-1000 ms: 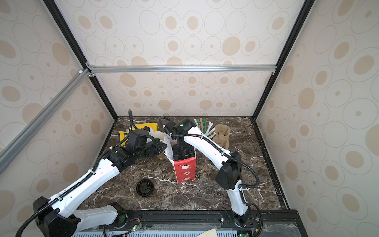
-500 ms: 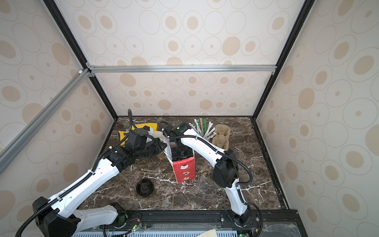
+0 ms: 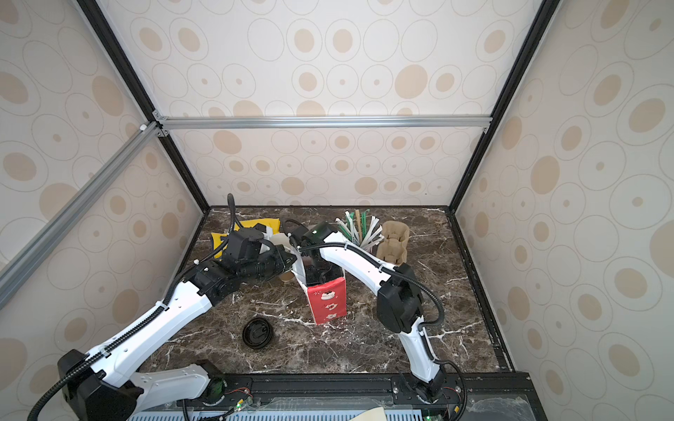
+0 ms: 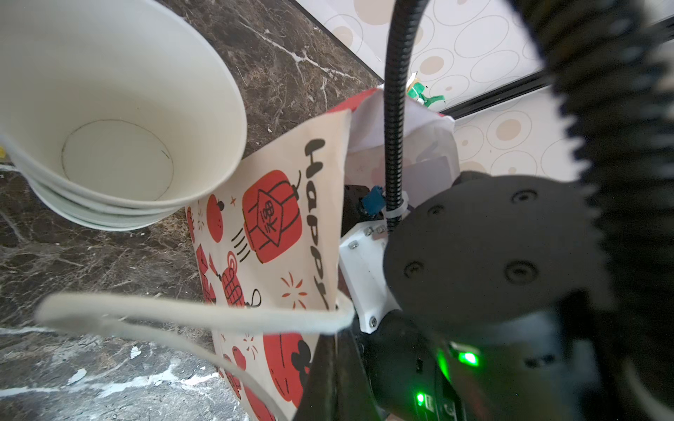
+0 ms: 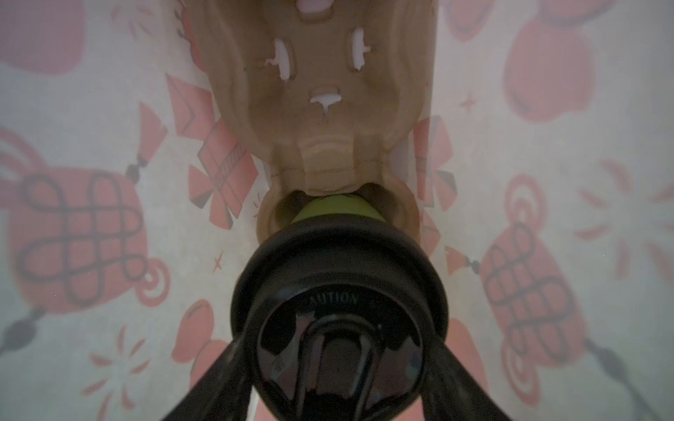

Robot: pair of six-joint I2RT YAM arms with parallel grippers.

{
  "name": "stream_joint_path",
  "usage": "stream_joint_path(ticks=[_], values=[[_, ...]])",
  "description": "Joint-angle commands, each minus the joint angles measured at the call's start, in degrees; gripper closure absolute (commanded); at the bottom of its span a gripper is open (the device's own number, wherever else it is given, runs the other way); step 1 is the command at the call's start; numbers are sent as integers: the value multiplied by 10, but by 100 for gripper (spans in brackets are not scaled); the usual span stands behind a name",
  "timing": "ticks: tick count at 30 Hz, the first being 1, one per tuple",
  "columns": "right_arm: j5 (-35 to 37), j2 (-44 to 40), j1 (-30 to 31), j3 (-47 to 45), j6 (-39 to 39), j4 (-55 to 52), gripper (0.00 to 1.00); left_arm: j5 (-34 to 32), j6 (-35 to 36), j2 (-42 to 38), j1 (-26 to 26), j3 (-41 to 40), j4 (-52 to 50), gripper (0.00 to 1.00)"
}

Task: Pack a coffee takeout order
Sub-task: Place the coffee cup in the cup tray.

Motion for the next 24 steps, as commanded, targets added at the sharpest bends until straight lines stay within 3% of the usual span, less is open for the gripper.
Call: stream_joint_path(ticks=[1, 10, 24], values=[[2, 15, 0, -28, 0, 14, 40, -8, 15, -2, 3, 23, -2, 100], [-1, 18, 0, -56, 0, 31, 40, -5, 17, 1, 4, 23, 0, 100], [30, -28, -1, -28, 15, -2, 26, -16, 39, 5, 4, 42, -30, 100]])
